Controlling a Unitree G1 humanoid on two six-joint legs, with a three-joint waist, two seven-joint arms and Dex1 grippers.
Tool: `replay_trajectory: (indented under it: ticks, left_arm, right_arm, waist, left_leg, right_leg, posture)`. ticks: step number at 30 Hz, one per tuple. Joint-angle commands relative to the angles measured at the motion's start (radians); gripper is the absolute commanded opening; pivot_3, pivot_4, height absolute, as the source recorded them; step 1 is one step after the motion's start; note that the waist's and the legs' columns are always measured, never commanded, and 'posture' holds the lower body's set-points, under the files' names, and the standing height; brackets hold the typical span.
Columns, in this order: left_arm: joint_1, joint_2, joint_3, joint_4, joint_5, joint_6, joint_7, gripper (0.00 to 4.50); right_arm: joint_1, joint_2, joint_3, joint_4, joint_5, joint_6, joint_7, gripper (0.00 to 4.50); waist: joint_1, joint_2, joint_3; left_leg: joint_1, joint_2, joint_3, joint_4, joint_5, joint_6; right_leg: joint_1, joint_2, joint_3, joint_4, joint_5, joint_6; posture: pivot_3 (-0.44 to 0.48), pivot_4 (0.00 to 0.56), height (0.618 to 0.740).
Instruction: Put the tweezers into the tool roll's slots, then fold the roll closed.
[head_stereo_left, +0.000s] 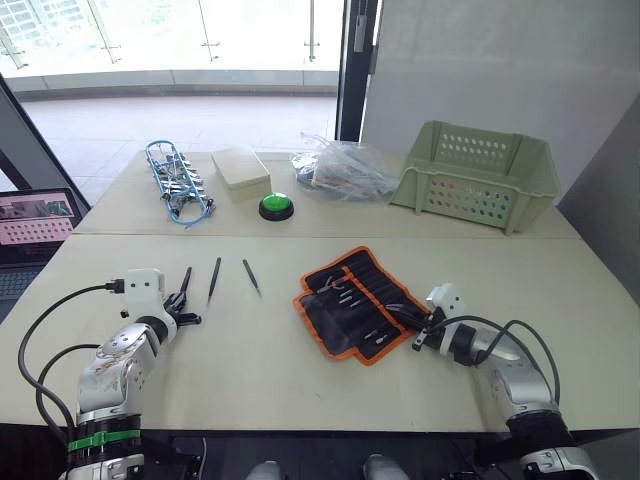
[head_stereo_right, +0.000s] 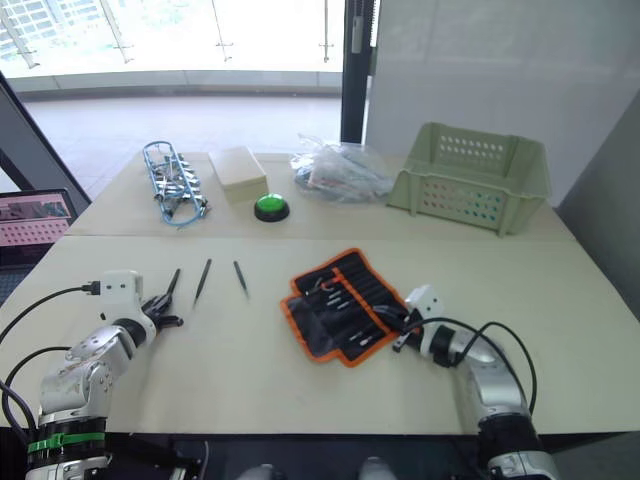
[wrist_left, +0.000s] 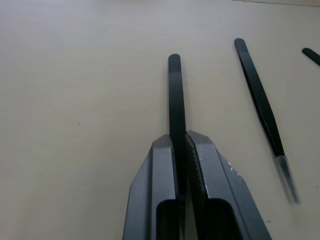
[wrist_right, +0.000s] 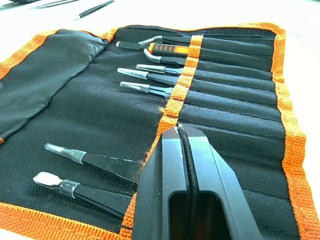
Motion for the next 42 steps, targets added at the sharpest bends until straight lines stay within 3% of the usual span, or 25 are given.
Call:
replay_trajectory:
  ticks: [1,8,16,22,29,42]
  left_arm:
    - [0.004,-0.009,-0.006,-0.038,-0.002,-0.038,-0.007,0.03]
    - [-0.027,0.056,-0.062,-0.112,0.003,-0.078,-0.103,0.03]
    - [-0.110,0.100,-0.274,-0.268,-0.060,0.031,-0.302,0.03]
    - [-0.171,0.085,-0.420,-0.339,-0.052,0.120,-0.348,0.03]
    - [-0.235,0.075,-0.600,-0.287,0.047,0.101,-0.387,0.03]
    - [-0.286,0.051,-0.708,-0.290,0.041,0.209,-0.474,0.03]
  right_arm:
    - [0.016,-0.003,0.022,0.016,-0.029,0.033,-0.006,0.00]
    - [0.019,-0.004,0.022,0.006,-0.028,0.041,-0.008,0.00]
    - [0.032,0.005,0.020,-0.020,-0.023,0.056,-0.024,0.00]
    - [0.061,0.006,0.015,-0.059,-0.017,0.066,-0.042,0.00]
    - [0.078,0.014,0.013,-0.097,-0.009,0.090,-0.055,0.00]
    - [0.100,0.007,0.009,-0.128,-0.009,0.103,-0.065,0.00]
  waist:
    - [-0.001,0.000,0.000]
    - [-0.004,-0.002,0.001]
    - [-0.005,-0.002,0.001]
    - [-0.007,-0.001,0.001]
    - [-0.005,-0.001,0.001]
    - [-0.005,-0.001,0.001]
  left_leg:
    - [0.000,0.000,0.000,0.000,0.000,0.000]
    - [-0.002,0.000,0.000,-0.003,0.000,0.000]
    - [-0.004,0.000,0.000,-0.004,0.000,0.000]
    - [-0.005,0.000,0.000,-0.006,0.000,0.000]
    - [-0.006,0.000,0.000,-0.005,0.000,0.000]
    - [-0.007,0.000,0.000,-0.005,0.000,0.000]
  right_leg:
    - [0.000,0.000,0.000,0.000,0.000,0.000]
    - [-0.002,0.000,0.000,-0.002,0.000,0.000]
    - [-0.002,0.000,0.000,-0.006,0.000,0.000]
    - [-0.004,0.000,0.000,-0.008,0.000,0.000]
    - [-0.003,0.000,0.000,-0.008,0.000,0.000]
    - [-0.004,0.000,0.000,-0.008,0.000,0.000]
  posture:
    - [0.000,0.150,0.740]
    - [0.000,0.150,0.740]
    - [0.000,0.150,0.740]
    - [0.000,0.150,0.740]
    - [0.000,0.150,0.740]
    - [0.000,0.150,0.740]
